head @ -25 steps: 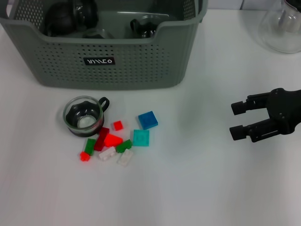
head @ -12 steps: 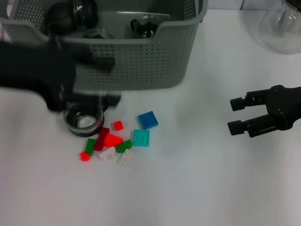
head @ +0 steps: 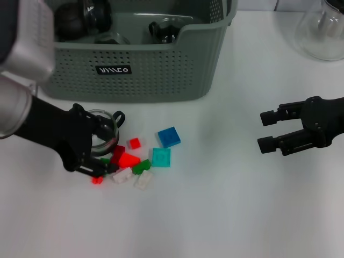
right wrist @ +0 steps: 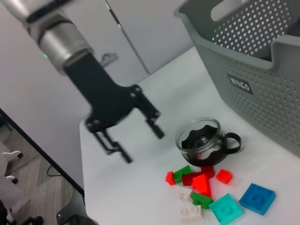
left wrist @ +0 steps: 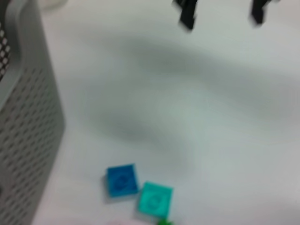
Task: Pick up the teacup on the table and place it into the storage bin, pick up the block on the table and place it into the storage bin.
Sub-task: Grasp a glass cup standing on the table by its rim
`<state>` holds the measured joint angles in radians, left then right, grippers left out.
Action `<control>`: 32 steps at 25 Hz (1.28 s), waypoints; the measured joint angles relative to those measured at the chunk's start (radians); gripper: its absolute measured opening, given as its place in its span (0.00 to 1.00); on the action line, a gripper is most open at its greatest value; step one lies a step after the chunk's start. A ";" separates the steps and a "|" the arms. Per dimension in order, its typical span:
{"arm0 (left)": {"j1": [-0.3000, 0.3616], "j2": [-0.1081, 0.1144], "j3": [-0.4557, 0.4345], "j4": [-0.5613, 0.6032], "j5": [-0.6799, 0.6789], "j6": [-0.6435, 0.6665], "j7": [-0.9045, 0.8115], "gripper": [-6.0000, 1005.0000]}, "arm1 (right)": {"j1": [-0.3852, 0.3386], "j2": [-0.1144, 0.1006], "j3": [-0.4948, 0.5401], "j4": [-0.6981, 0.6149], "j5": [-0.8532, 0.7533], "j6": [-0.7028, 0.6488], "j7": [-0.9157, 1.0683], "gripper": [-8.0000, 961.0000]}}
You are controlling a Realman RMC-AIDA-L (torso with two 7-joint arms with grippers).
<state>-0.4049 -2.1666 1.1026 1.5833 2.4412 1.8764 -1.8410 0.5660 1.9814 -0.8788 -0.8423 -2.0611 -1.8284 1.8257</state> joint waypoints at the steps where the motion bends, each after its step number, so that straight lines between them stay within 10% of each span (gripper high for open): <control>1: -0.004 0.000 0.012 -0.008 0.018 -0.017 0.003 0.66 | 0.000 0.001 0.000 0.000 0.000 0.000 0.000 0.97; 13: -0.038 -0.004 0.193 -0.068 0.230 -0.119 0.010 0.66 | 0.008 0.010 0.000 0.024 -0.002 0.013 0.006 0.97; 32: -0.079 -0.002 0.245 -0.205 0.342 -0.298 0.015 0.66 | 0.012 0.011 0.008 0.033 -0.002 0.015 0.009 0.97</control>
<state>-0.4844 -2.1684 1.3480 1.3784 2.7828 1.5782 -1.8261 0.5783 1.9926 -0.8705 -0.8089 -2.0634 -1.8130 1.8347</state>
